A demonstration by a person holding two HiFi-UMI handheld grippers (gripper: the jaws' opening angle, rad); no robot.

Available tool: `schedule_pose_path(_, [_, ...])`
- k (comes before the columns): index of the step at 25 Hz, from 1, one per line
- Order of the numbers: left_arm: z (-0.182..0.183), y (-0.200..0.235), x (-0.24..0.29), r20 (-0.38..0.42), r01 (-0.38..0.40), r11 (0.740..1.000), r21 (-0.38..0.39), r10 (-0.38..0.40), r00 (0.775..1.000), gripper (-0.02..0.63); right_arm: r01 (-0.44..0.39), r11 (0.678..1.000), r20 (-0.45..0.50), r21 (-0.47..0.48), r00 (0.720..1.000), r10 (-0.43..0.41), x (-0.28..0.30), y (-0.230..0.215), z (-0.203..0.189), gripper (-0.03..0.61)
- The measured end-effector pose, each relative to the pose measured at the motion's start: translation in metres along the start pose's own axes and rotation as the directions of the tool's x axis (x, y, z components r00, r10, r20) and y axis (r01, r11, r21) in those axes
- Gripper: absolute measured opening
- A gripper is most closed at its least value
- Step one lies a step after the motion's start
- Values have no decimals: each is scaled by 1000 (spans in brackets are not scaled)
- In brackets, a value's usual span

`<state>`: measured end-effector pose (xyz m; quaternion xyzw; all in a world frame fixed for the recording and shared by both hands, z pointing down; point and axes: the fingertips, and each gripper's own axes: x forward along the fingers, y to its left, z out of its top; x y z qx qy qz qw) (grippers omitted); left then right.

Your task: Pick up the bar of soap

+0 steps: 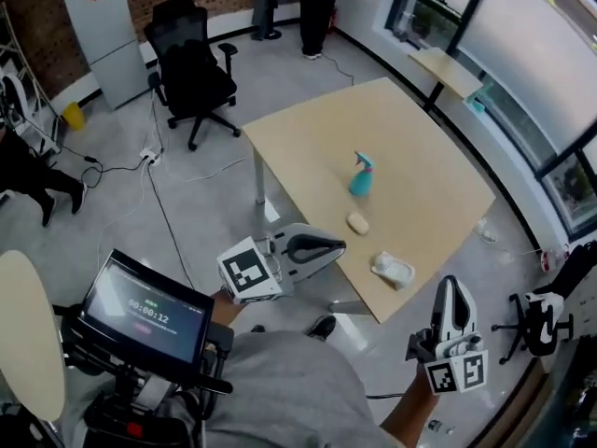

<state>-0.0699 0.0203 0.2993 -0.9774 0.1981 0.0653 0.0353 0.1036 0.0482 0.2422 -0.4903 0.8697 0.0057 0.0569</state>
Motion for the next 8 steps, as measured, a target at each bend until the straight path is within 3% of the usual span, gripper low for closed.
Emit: schedule_pose_path(8, [-3,-16,-38,10,17,1000,23,-17,1000,6,-23,1000,-32,-19,999,22,-5,57,-13,8])
